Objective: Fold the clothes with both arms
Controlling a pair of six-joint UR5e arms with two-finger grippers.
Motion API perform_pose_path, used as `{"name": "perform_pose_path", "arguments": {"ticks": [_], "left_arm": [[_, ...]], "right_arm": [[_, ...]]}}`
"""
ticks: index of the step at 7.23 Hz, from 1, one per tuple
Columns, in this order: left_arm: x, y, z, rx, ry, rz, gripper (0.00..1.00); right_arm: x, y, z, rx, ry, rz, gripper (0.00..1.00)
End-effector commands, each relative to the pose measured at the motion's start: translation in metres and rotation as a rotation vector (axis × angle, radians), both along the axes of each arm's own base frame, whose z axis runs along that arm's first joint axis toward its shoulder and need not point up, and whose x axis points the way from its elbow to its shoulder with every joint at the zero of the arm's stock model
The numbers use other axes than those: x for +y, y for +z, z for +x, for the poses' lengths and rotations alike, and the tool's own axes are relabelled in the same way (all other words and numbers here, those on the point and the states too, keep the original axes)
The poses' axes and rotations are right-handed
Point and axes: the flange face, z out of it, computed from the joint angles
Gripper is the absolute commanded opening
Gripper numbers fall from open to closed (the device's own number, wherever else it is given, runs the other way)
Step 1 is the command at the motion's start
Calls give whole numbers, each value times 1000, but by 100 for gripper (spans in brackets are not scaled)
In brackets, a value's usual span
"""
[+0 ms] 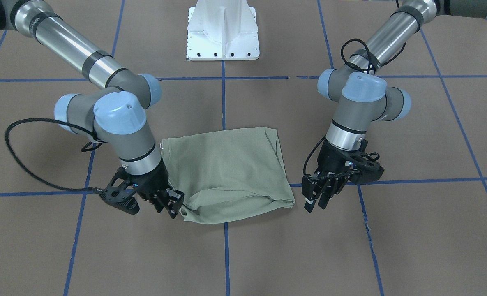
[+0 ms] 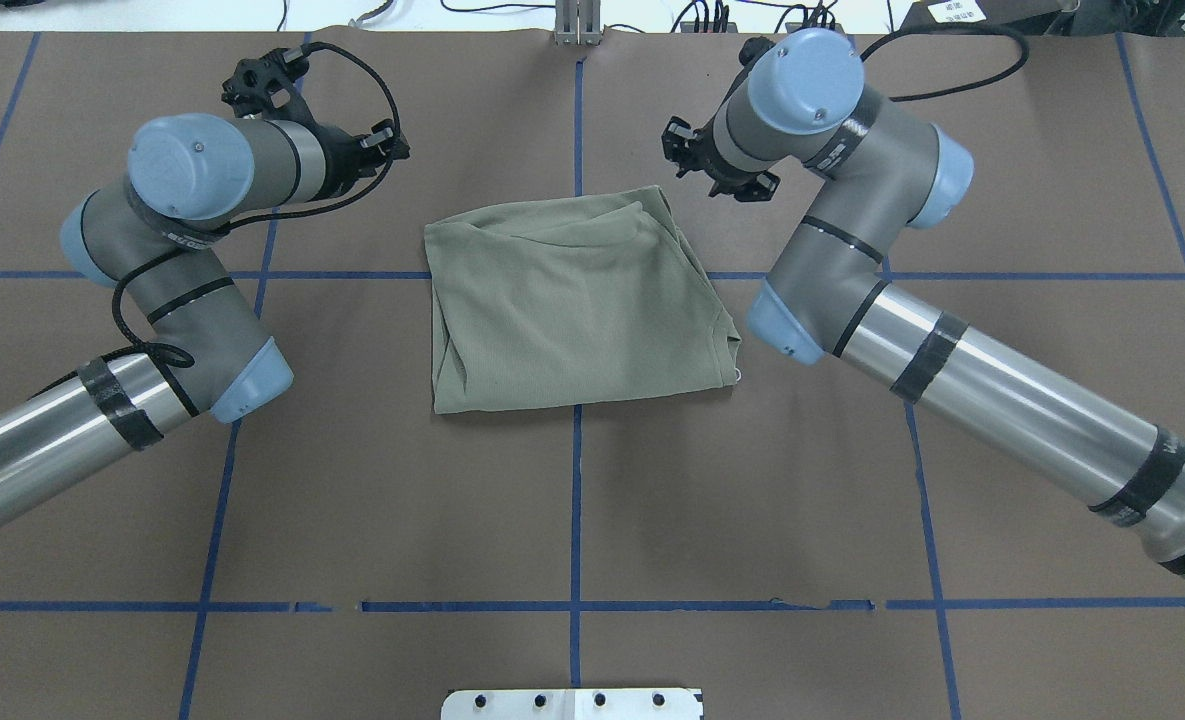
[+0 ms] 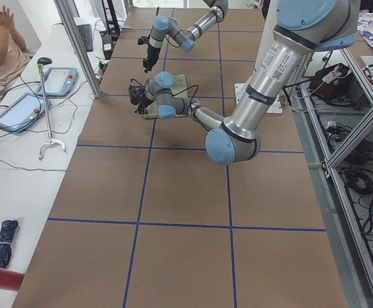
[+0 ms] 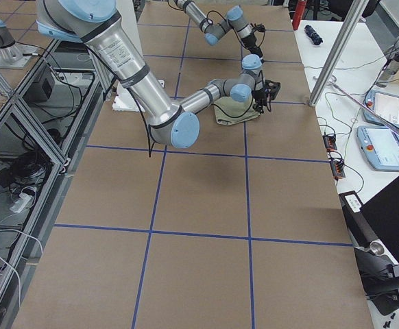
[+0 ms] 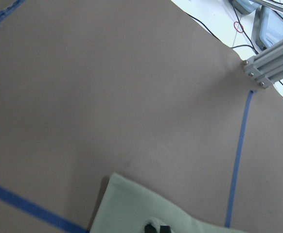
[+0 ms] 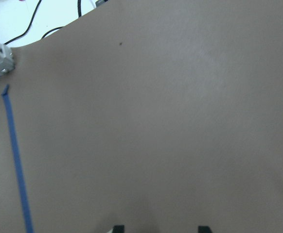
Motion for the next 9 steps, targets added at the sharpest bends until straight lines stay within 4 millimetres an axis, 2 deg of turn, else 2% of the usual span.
{"name": "perform_pose_path", "arguments": {"ticks": [1,2,3,4,5,6,7,8,9], "left_arm": [[-19,18,-40,-74,56,77,100],[-14,38,-62,-107,123,97,100],[-2,53,-85,-143,196,140,100],[10,76,-123,-188,279,191,100],[24,105,-174,-247,370,249,100],[40,142,-238,-324,447,326,100],[43,170,-307,-368,496,359,100],[37,182,-366,-424,519,361,100],[34,198,-419,-490,566,337,100]], "right_arm": [[-38,73,91,120,-116,95,100],[-44,94,121,136,-155,108,100],[-50,115,159,132,-187,102,100],[-56,147,218,126,-240,114,100],[-54,180,276,130,-316,129,100],[-58,199,345,144,-386,151,100],[-57,213,418,161,-440,168,100],[-47,224,465,197,-497,172,100],[-37,235,500,220,-541,178,100]]}}
